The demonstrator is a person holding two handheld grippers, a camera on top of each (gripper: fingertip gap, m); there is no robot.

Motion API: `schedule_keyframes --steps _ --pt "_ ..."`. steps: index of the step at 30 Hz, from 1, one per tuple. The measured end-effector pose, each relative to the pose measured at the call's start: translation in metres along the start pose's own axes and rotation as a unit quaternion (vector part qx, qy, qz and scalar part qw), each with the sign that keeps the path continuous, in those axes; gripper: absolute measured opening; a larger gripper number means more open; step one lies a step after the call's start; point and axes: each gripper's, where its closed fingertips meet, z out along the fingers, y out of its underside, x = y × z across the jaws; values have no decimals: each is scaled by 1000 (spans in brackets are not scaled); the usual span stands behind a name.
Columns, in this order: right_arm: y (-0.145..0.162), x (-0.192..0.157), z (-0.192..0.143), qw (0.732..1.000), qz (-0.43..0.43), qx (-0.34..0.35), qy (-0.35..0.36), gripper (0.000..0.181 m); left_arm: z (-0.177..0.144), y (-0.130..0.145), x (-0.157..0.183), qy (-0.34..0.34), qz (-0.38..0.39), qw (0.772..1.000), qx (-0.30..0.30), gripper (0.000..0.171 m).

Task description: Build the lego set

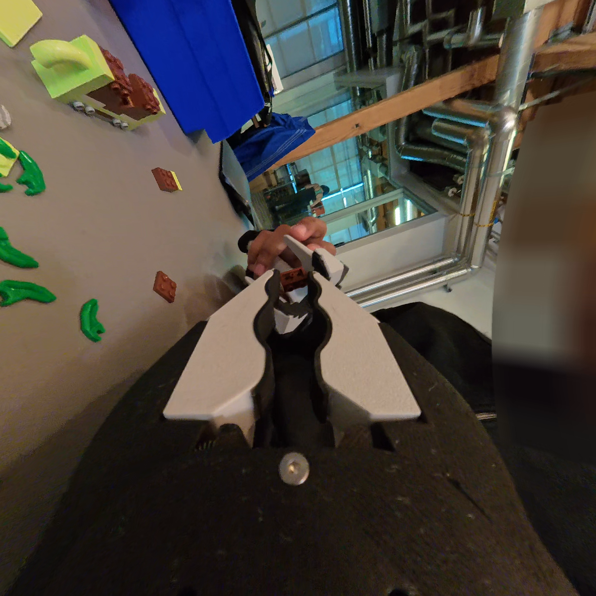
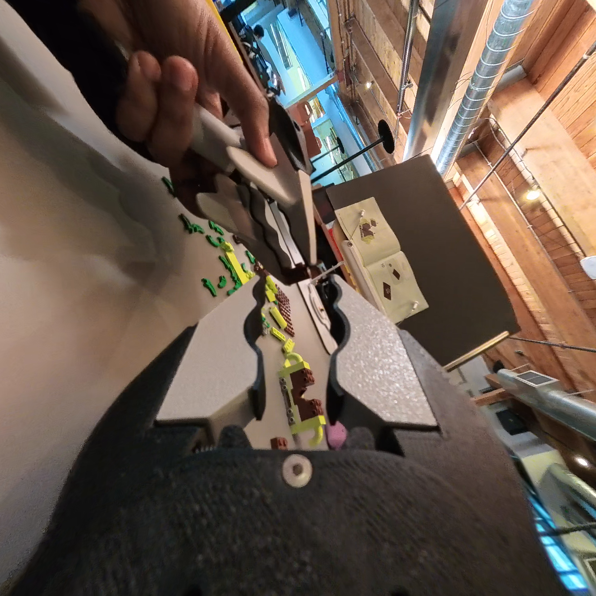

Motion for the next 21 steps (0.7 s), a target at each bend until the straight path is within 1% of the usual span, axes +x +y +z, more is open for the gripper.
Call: schedule_keyframes --steps 4,6,9,11,13,15,16,17,19,21 --pt "1 2 1 1000 -21 -8 16 27 6 1 3 29 -36 999 7 14" --pt "1 5 0 999 -25 -9 24 19 8 3 4 35 -40 999 6 14" --pt "0 4 -1 1000 -20 -8 14 17 9 4 5 38 -38 999 4 14" --pt "2 3 -2 1000 -5 -13 -3 17 8 3 2 25 -28 999 4 17" --pt "4 1 -2 999 20 -18 -20 17 3 -2 -2 3 -9 1000 15 24" --pt "8 -4 -2 997 58 -24 -49 17 -6 -10 -6 -33 29 998 33 29" --pt "11 -11 -2 992 90 -34 -84 17 -11 -12 -10 -63 60 996 37 29" --pt "13 -23 -3 981 133 -49 -132 17 -17 -14 -13 -95 94 990 40 29" --pt "14 -47 -7 941 225 -86 -238 17 -27 -13 -17 -153 165 974 41 29" --pt "10 -59 -11 901 289 -110 -304 17 -33 -7 -18 -195 222 955 36 29"
